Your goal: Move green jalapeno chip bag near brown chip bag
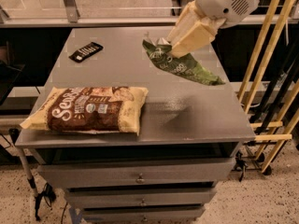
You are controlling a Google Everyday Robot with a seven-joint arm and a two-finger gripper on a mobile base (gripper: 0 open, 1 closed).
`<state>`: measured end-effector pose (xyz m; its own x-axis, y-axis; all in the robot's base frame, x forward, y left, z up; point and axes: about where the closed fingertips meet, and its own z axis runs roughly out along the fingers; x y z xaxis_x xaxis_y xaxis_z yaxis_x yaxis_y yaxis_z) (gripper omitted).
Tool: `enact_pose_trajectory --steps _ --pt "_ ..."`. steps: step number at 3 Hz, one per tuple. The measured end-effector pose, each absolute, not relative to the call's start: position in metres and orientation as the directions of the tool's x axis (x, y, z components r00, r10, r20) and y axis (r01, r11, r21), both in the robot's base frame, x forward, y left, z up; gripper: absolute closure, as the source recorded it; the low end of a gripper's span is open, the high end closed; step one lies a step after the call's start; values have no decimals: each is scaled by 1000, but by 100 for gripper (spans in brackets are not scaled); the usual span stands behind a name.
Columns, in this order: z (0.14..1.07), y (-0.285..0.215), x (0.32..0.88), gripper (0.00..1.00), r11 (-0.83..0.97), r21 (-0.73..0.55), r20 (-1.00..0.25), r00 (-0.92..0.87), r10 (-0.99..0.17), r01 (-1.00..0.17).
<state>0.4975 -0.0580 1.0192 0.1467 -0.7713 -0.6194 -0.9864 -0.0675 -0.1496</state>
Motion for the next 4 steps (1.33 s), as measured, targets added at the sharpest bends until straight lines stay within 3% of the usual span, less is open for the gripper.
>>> enact_pose_trajectory --steps 4 --pt "991 -30 481 100 -114 -123 -548 163 -820 -986"
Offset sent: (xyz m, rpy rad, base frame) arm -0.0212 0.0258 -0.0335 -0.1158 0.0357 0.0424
